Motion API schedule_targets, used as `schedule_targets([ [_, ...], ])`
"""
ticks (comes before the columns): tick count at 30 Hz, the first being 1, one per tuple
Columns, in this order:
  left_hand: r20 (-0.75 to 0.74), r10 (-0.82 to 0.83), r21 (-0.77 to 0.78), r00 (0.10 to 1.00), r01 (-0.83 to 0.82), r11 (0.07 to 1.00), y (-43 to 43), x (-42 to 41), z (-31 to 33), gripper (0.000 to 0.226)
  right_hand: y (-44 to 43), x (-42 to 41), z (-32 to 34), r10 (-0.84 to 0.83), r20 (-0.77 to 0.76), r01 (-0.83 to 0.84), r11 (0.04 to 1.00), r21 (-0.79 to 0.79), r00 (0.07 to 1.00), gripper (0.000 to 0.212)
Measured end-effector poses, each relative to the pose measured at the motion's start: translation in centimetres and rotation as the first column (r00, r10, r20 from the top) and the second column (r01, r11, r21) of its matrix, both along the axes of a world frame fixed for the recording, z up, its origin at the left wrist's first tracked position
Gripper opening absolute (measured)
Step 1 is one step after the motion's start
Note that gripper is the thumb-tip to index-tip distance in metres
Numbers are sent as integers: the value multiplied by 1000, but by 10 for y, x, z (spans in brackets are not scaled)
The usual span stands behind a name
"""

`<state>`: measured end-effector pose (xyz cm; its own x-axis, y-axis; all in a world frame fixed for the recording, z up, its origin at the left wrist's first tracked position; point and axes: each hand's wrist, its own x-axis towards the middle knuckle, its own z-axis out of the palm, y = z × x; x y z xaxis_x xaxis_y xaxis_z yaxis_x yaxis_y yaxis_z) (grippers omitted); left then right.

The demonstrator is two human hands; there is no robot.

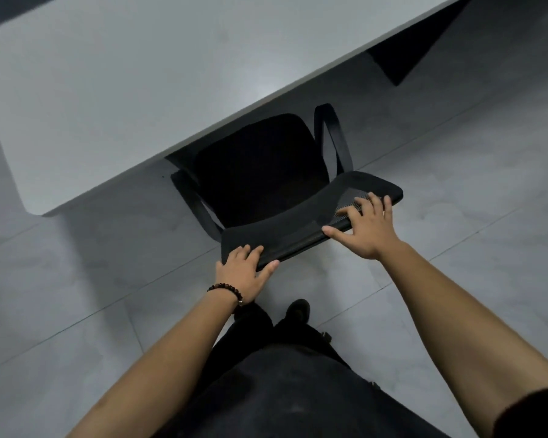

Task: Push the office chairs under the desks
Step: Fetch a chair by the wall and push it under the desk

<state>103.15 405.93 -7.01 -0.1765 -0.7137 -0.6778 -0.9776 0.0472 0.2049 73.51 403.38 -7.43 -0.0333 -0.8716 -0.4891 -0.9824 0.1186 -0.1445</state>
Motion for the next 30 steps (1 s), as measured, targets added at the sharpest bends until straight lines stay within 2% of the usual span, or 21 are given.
schedule_targets([
  [7,-24,43,0,999,-43,999,-2,8,-2,78,-4,17,-2,30,30,-28,999,-42,999,73],
  [17,-32,27,-23,999,-28,999,-2,2,0,75,3,11,-4,-10,-6,10,1000,-26,1000,84],
  [25,-27,17,-116,999,-20,993,3,4,-6,77,5,13,-6,-11,8,11,999,-51,1000,84],
  [30,-14,-4,-123,1000,2,992,1,2,-4,74,5,14,-3,4,-43,-7,997,-80,999,82],
])
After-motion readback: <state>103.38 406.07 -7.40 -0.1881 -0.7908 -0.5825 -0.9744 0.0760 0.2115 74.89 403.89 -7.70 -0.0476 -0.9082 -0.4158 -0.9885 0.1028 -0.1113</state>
